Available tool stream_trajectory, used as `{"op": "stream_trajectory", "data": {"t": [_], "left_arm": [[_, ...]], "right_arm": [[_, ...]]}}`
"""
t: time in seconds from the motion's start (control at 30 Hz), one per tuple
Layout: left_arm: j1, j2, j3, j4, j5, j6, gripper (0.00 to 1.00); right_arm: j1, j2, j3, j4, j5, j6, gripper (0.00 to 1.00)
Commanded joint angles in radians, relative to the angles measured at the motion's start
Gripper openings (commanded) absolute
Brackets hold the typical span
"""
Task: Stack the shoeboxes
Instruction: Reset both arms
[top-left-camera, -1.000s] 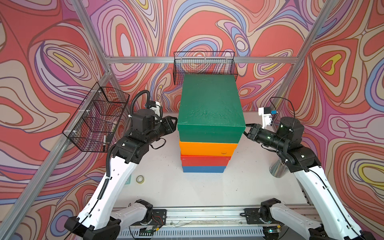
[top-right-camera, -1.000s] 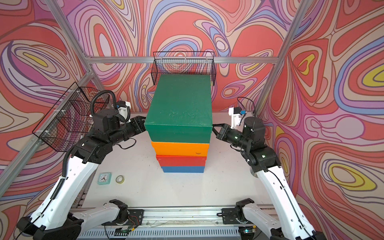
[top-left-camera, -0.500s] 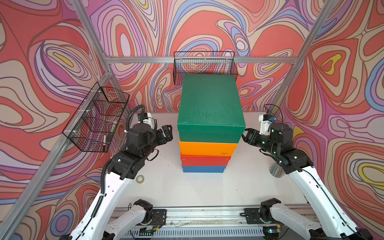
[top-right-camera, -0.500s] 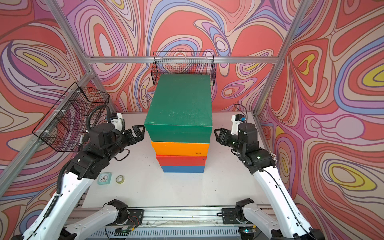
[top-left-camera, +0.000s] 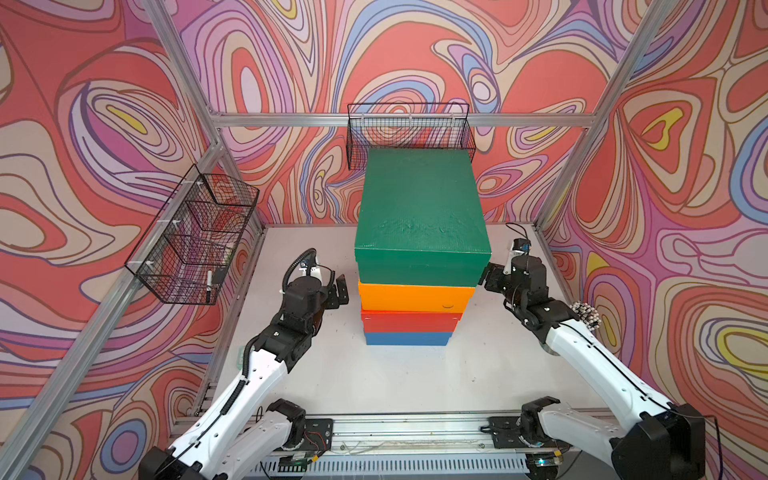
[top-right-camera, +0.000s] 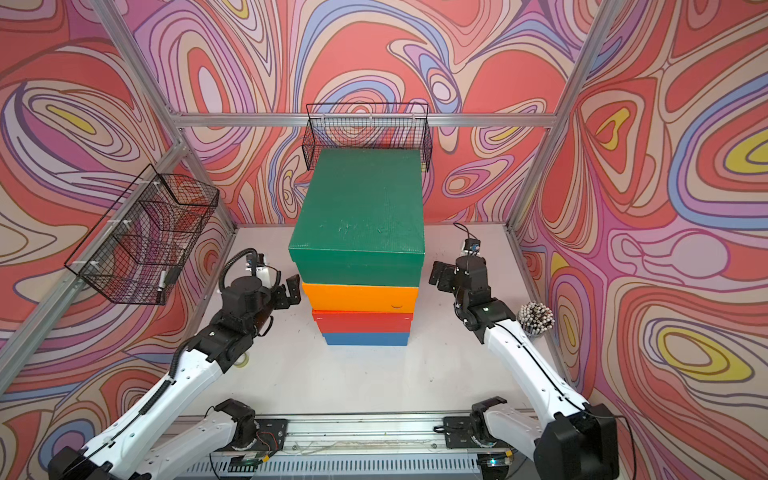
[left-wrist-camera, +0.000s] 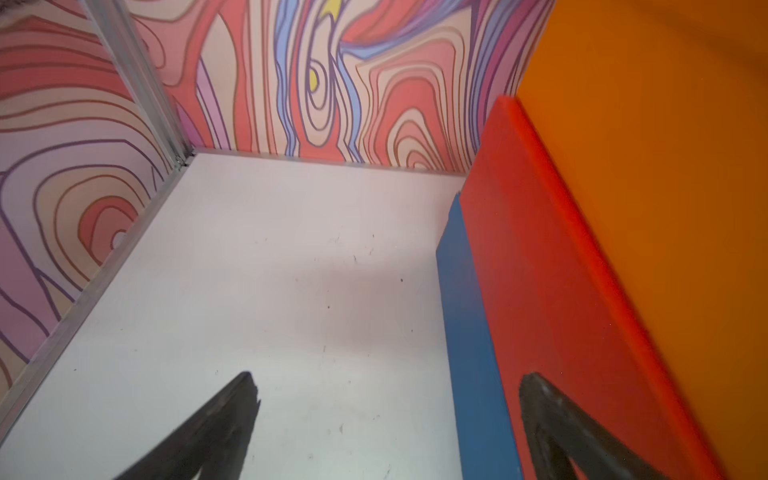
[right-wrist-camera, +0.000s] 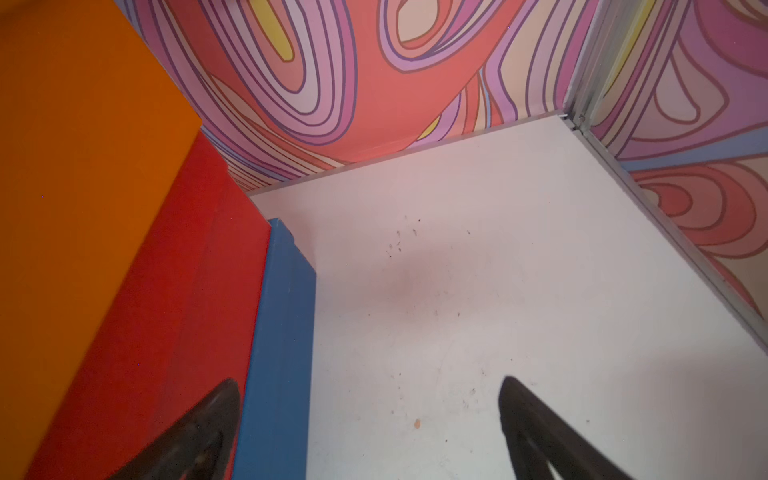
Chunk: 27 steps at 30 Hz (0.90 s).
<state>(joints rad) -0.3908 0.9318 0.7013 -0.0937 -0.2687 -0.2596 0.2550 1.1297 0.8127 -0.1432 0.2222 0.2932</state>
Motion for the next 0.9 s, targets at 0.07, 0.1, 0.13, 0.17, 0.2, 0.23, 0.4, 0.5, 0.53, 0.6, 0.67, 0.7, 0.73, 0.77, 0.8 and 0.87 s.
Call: {"op": "stream_trajectory", "data": {"t": [0.07, 0.1, 0.13, 0.17, 0.2, 0.23, 0.4, 0.5, 0.53, 0.6, 0.67, 0.7, 0.73, 0.77, 0.8, 0.87], "left_arm": [[0.004, 0.036, -0.141, 0.353, -0.116, 0.154, 1.0], [0.004, 0.049, -0.174, 0.431, -0.164, 0.188, 1.0], [0.005, 0.066, -0.24, 0.496, -0.203, 0.224, 1.0], [0.005, 0.09, -0.276, 0.553, -0.238, 0.264, 1.0], [0.005, 0.122, -0.298, 0.596, -0.263, 0.301, 1.0], [0.005, 0.149, -0.307, 0.613, -0.284, 0.318, 1.0], [0.015, 0.281, -0.324, 0.711, -0.323, 0.341, 1.0], [0.057, 0.374, -0.351, 0.817, -0.308, 0.308, 1.0], [0.072, 0.412, -0.354, 0.846, -0.297, 0.293, 1.0], [0.083, 0.448, -0.328, 0.84, -0.295, 0.307, 1.0], [0.097, 0.479, -0.305, 0.841, -0.252, 0.337, 1.0], [0.101, 0.494, -0.29, 0.833, -0.269, 0.341, 1.0], [0.104, 0.507, -0.277, 0.829, -0.274, 0.349, 1.0], [0.11, 0.517, -0.274, 0.84, -0.265, 0.364, 1.0], [0.113, 0.524, -0.275, 0.857, -0.261, 0.377, 1.0], [0.126, 0.539, -0.284, 0.904, -0.255, 0.392, 1.0]], "right_arm": [[0.004, 0.053, -0.156, 0.354, 0.168, -0.157, 0.98], [0.004, 0.056, -0.197, 0.437, 0.201, -0.167, 0.98], [0.004, 0.063, -0.235, 0.513, 0.239, -0.174, 0.98], [0.003, 0.08, -0.267, 0.581, 0.283, -0.188, 0.98], [0.003, 0.103, -0.29, 0.633, 0.322, -0.212, 0.98], [0.001, 0.128, -0.298, 0.66, 0.352, -0.224, 0.98], [-0.01, 0.266, -0.29, 0.697, 0.406, -0.248, 0.98], [-0.037, 0.357, -0.302, 0.778, 0.41, -0.223, 0.98], [-0.05, 0.387, -0.306, 0.801, 0.411, -0.21, 0.98], [-0.067, 0.424, -0.294, 0.804, 0.415, -0.205, 0.98], [-0.092, 0.448, -0.263, 0.773, 0.386, -0.2, 0.98], [-0.101, 0.459, -0.253, 0.774, 0.374, -0.2, 0.98], [-0.112, 0.468, -0.244, 0.775, 0.359, -0.2, 0.98], [-0.125, 0.478, -0.238, 0.786, 0.342, -0.202, 0.98], [-0.134, 0.487, -0.235, 0.803, 0.33, -0.204, 0.98], [-0.16, 0.531, -0.246, 0.898, 0.296, -0.214, 0.98]]}}
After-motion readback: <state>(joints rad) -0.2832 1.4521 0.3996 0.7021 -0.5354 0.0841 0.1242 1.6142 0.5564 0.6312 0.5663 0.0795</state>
